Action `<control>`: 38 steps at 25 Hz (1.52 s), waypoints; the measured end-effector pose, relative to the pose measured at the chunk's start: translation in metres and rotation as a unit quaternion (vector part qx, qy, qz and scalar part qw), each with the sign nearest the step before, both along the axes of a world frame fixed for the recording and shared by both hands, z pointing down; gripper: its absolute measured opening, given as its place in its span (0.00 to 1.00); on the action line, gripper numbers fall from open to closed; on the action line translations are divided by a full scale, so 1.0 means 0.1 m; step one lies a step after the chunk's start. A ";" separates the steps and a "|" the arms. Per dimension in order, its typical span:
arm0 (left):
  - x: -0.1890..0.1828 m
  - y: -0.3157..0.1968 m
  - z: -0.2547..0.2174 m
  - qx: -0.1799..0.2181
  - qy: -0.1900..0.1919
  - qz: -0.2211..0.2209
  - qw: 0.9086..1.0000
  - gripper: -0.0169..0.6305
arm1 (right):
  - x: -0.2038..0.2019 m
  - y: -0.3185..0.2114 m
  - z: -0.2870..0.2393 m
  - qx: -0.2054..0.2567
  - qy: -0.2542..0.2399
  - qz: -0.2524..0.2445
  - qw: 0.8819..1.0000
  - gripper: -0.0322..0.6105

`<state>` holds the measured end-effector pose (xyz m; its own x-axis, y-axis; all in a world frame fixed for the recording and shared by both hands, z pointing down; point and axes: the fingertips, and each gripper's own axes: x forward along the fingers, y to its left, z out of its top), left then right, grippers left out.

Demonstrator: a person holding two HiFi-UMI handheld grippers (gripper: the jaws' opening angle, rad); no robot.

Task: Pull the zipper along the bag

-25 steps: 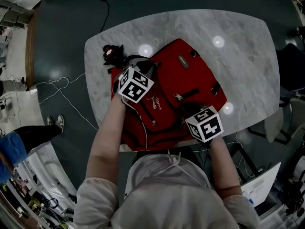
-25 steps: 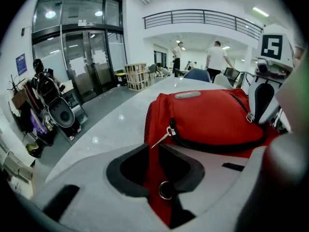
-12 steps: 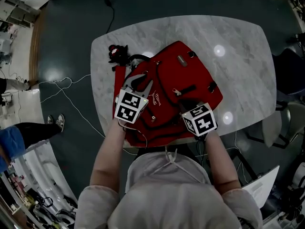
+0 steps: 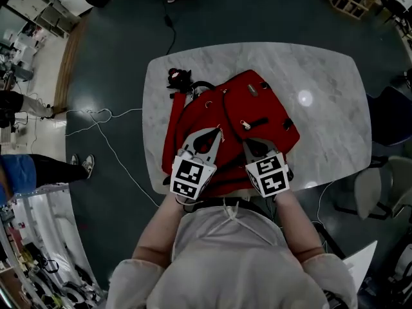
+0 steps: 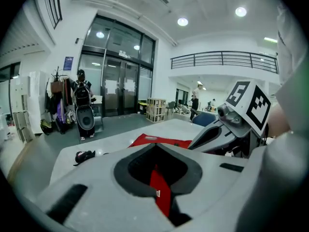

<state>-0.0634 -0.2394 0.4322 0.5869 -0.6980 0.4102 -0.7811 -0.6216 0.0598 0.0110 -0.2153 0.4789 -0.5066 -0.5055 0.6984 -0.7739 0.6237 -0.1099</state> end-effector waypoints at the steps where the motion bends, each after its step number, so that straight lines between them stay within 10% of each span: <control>1: -0.01 0.05 -0.08 0.007 0.005 -0.012 1.000 0.05 | -0.03 0.02 -0.10 0.013 -0.007 -0.002 1.000 0.09; 14: 0.00 0.65 -0.84 0.094 0.066 -0.074 0.991 0.06 | 0.09 0.35 -1.17 0.203 -0.069 0.024 0.976 0.09; 38: 0.07 0.60 -0.88 0.106 0.066 -0.086 0.988 0.06 | 0.16 0.38 -1.21 0.211 -0.090 0.027 0.973 0.09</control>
